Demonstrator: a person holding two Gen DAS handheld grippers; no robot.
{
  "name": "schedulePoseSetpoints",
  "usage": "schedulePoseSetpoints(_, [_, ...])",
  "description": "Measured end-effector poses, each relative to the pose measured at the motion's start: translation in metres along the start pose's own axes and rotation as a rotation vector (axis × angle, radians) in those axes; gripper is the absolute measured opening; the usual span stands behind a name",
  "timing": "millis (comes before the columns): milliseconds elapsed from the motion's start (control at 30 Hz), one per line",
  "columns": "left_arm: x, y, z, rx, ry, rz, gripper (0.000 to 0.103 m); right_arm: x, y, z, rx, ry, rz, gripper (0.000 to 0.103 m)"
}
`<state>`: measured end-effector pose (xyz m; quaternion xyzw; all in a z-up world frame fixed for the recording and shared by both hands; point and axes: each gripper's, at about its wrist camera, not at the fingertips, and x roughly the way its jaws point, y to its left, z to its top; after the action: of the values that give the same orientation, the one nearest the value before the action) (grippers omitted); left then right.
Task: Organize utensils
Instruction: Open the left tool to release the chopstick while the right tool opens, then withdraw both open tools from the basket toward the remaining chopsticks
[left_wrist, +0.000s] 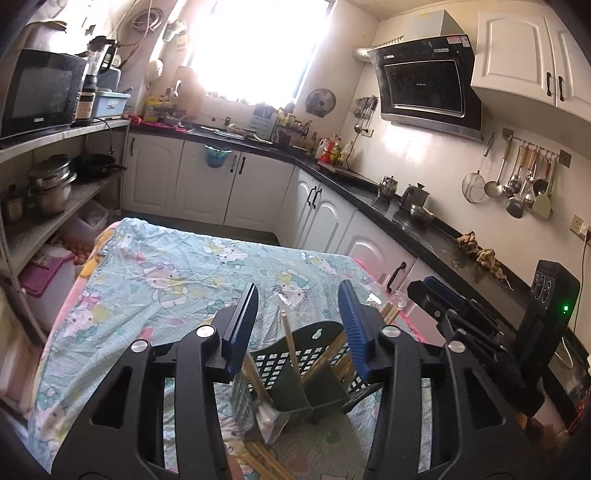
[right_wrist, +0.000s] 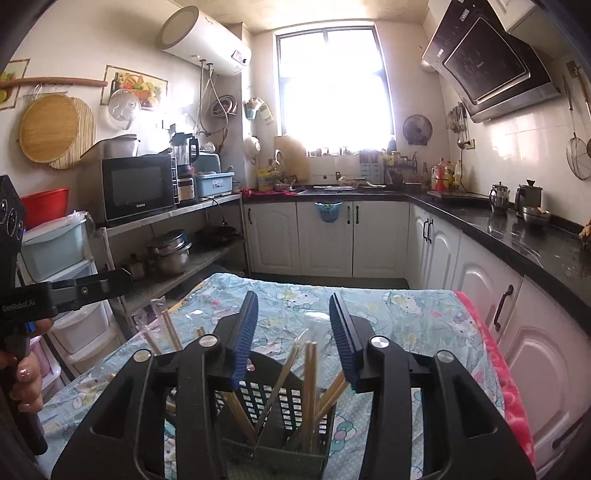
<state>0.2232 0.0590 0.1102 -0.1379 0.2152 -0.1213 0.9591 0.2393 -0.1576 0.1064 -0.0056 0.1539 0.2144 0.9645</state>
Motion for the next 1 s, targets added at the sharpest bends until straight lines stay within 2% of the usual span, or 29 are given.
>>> schedulePoseSetpoints(567, [-0.048,0.008,-0.014,-0.045,-0.041,0.037,0.092,-0.035,0.0,-0.007,-0.009,0.055,-0.021,0.062])
schedulePoseSetpoints(800, [-0.063,0.009,-0.024,-0.048,-0.049,0.061,0.092,-0.051,0.003,-0.011,-0.012,0.051,-0.016,0.07])
schedulePoseSetpoints(1000, [-0.073,0.016,-0.037,-0.061,-0.04,0.081,0.092,-0.061,0.009,-0.018,-0.026,0.06,-0.004,0.073])
